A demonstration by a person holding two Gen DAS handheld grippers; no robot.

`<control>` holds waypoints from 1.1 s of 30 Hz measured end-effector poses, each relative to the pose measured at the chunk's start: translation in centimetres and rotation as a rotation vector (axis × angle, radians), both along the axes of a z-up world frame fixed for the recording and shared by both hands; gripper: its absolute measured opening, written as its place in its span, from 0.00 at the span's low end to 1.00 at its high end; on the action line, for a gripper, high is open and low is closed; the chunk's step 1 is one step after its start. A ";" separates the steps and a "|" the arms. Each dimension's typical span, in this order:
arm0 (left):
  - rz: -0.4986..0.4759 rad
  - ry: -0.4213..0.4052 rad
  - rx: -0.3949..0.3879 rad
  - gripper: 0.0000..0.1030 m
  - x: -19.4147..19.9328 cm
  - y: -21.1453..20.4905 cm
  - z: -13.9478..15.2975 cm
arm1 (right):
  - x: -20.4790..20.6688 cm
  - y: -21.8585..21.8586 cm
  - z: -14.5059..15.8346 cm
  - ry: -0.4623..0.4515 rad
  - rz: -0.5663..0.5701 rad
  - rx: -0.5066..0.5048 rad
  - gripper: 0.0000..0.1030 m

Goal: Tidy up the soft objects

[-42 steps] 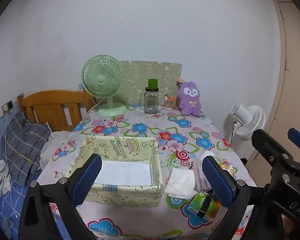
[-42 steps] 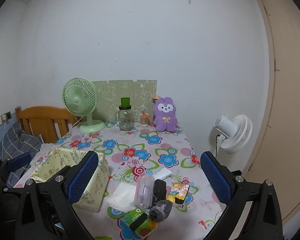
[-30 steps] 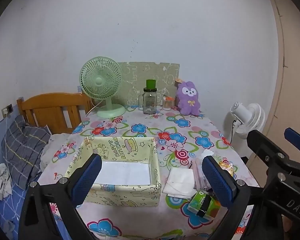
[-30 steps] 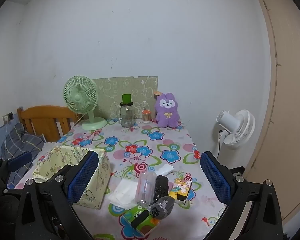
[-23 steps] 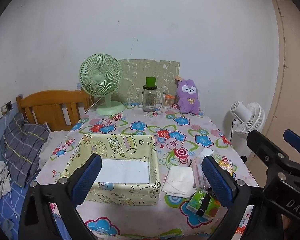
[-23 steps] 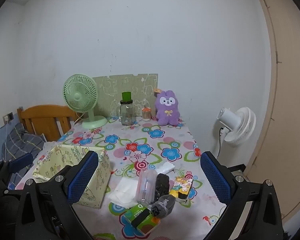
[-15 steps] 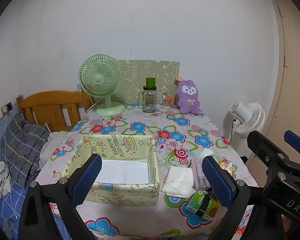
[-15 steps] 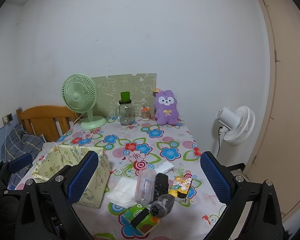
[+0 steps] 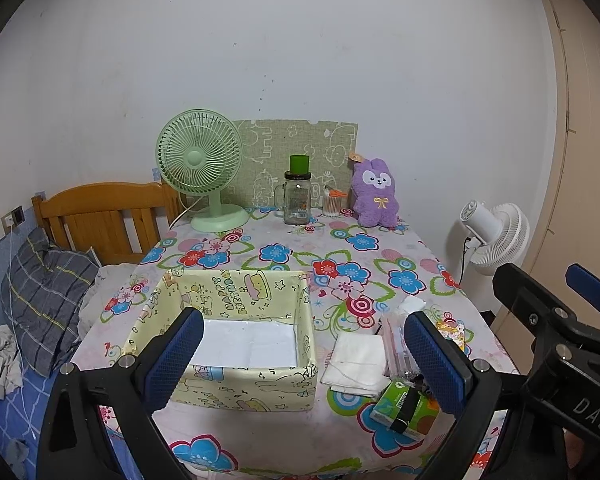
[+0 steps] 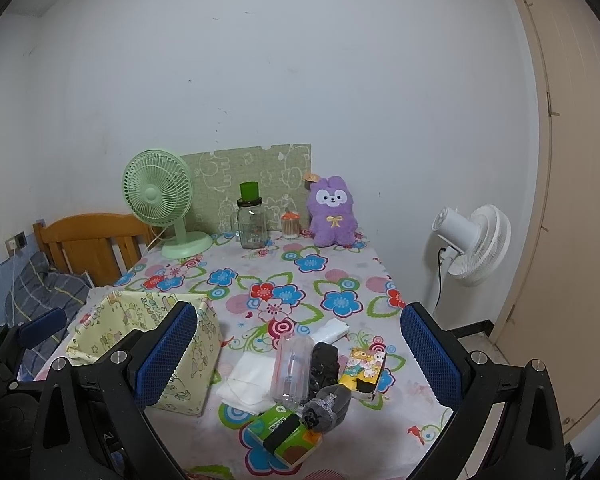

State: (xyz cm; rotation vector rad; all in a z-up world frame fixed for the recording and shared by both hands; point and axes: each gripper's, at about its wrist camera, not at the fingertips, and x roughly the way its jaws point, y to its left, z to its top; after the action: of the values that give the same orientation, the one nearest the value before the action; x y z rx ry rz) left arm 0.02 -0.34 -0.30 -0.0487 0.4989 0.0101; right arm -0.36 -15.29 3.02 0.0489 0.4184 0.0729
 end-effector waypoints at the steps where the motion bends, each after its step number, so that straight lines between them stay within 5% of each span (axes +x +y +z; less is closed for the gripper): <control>1: 0.001 0.000 0.003 0.98 0.0 -0.1 0.1 | 0.0 -0.1 0.0 0.001 -0.001 0.003 1.00; 33: -0.001 -0.023 0.036 0.98 0.3 -1.3 0.3 | 0.5 -0.5 -0.1 0.012 0.000 0.016 1.00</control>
State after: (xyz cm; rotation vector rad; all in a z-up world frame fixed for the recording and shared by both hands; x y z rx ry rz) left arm 0.36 -1.60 0.03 -0.0127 0.4759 0.0172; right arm 0.15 -15.75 2.95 0.0647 0.4298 0.0761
